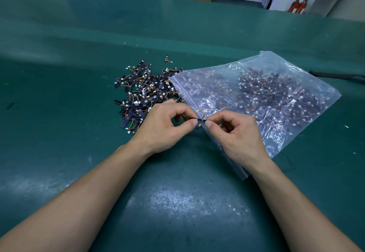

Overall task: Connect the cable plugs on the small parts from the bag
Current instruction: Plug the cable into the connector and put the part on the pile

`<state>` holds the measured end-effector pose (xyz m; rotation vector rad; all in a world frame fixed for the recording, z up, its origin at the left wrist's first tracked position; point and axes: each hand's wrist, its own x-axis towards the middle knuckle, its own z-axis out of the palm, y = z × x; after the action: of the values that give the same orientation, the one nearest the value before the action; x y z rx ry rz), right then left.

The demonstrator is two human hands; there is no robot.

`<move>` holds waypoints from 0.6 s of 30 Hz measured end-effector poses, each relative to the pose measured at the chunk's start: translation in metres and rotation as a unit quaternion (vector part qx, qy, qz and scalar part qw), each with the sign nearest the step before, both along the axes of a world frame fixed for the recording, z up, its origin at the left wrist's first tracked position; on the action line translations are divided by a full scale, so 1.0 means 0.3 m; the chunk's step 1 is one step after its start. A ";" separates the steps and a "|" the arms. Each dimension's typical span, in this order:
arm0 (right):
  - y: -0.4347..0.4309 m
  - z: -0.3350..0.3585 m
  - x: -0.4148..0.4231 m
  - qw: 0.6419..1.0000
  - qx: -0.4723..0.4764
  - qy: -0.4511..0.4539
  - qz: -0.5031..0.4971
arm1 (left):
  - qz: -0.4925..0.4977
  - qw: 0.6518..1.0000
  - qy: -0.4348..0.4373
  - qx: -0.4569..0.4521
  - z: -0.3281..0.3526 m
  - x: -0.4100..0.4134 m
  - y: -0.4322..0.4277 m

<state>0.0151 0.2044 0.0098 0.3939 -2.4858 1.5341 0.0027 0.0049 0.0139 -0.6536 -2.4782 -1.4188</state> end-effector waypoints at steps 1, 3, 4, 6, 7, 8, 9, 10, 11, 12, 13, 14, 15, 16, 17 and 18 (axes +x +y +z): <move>0.000 0.000 -0.001 1.000 -0.001 0.000 -0.002 | 0.000 1.000 -0.001 0.001 0.000 -0.001 0.000; 0.001 -0.001 -0.001 1.000 -0.005 -0.003 0.000 | 0.006 1.000 0.001 -0.001 -0.001 -0.001 0.000; 0.001 -0.001 0.000 1.000 -0.009 -0.004 0.005 | 0.009 1.000 0.004 -0.002 0.000 -0.001 0.000; 0.001 -0.002 0.000 1.000 -0.015 -0.002 0.014 | 0.013 1.000 0.006 -0.002 0.001 0.000 -0.001; 0.000 -0.002 0.000 1.000 -0.013 0.002 0.015 | 0.014 1.000 0.005 -0.001 0.001 0.001 -0.001; -0.001 -0.003 0.000 1.000 -0.007 0.006 0.013 | 0.015 1.000 0.005 -0.002 0.002 0.001 -0.002; -0.001 -0.003 -0.001 1.000 -0.003 0.010 0.011 | 0.015 1.000 0.006 -0.002 0.001 0.002 -0.002; -0.001 -0.004 -0.001 1.000 0.000 0.014 0.008 | 0.015 1.000 0.009 -0.003 0.001 0.002 -0.002; 0.000 -0.003 -0.002 1.000 0.002 0.017 0.006 | 0.015 1.000 0.014 -0.001 0.001 0.003 -0.002; 0.000 -0.003 -0.001 1.000 0.002 0.020 0.005 | 0.016 1.000 0.021 0.002 0.000 0.003 -0.002; 0.001 -0.001 0.000 1.000 0.002 0.025 0.005 | 0.017 0.999 0.028 0.005 -0.001 0.003 -0.002; 0.002 0.001 0.001 0.999 0.000 0.032 0.007 | 0.020 0.999 0.036 0.006 -0.001 0.002 -0.002; 0.002 0.003 0.003 0.999 -0.001 0.041 0.011 | 0.022 0.999 0.045 0.005 -0.002 0.001 -0.002; 0.002 0.005 0.004 0.999 -0.002 0.053 0.012 | 0.024 0.998 0.054 0.003 -0.002 0.000 -0.002; 0.003 0.007 0.005 0.998 -0.001 0.069 0.010 | 0.026 0.998 0.065 0.001 -0.002 0.000 -0.002; 0.005 0.008 0.004 0.996 0.002 0.085 0.005 | 0.027 0.997 0.074 -0.001 -0.003 -0.001 -0.001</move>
<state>0.0163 0.2058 0.0122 0.5153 -2.3606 1.4346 0.0023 0.0046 0.0131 -0.6615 -2.3653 -1.2979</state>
